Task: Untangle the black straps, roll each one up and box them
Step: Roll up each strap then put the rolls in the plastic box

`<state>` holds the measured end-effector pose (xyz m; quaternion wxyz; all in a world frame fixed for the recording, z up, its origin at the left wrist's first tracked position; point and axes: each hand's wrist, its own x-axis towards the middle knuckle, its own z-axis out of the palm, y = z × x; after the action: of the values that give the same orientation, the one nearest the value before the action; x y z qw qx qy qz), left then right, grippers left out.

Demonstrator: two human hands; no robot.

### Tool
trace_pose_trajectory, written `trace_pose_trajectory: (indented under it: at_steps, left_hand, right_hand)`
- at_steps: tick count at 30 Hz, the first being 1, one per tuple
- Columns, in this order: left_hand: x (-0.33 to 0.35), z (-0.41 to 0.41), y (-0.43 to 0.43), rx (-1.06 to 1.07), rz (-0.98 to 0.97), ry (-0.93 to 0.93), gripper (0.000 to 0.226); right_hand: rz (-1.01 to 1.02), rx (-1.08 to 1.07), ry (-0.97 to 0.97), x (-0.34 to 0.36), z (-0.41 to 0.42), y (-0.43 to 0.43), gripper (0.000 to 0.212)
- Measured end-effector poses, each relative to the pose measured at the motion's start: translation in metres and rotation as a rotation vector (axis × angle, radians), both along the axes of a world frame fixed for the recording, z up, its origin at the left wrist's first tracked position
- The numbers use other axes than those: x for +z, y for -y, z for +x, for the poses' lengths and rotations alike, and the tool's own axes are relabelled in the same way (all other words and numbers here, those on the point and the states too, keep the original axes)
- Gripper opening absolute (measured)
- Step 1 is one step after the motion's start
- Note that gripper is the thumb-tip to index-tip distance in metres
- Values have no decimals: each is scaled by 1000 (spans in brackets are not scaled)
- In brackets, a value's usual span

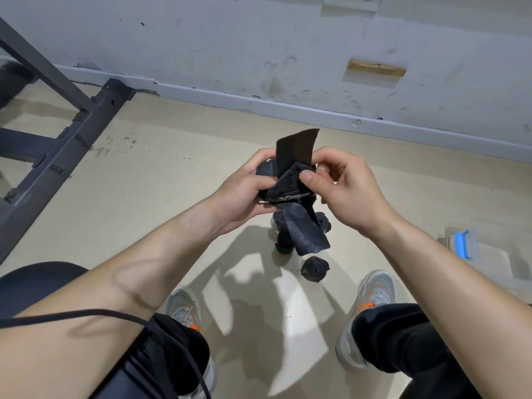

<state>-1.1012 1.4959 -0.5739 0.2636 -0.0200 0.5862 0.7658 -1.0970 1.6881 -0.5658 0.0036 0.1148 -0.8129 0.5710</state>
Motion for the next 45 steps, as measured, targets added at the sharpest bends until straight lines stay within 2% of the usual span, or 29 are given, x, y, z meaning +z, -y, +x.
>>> trace_pose_trajectory:
  at_steps: [4,8,10,14,16,18,23,29,35,40,45]
  left_hand:
    - [1,1,-1,16,143,44,47]
    - [2,4,-4,65,185,49,38]
    - [4,6,-6,85,124,7,35]
    - [5,11,-9,96,-130,-169,24]
    - [5,12,-10,128,-193,-214,24]
    - [5,12,-9,131,-217,-229,23]
    - [5,12,-8,89,-258,-238,26]
    - [-2,15,-9,16,-339,-278,25]
    - [-5,19,-14,-7,-329,-254,63]
    - [2,21,-14,-5,-467,-386,65]
    - [7,25,-18,-34,-532,-492,66]
  right_hand:
    - [-78,-25,18,0,0,2,2]
    - [-80,-65,5,2,-1,2,13]
    - [-78,-89,6,0,-2,2,17]
    - [-75,-112,23,-3,-1,3,9]
    - [-98,-107,57,-4,0,4,2]
    - [-122,-95,110,-5,0,3,7]
    - [-91,-80,176,-6,-2,2,22]
    - [-141,-45,183,-1,-9,-5,17]
    - [-134,-102,214,-7,-6,-5,19]
    - [-153,-144,313,-7,-4,-5,13]
    - [-307,-176,470,-6,-1,2,19]
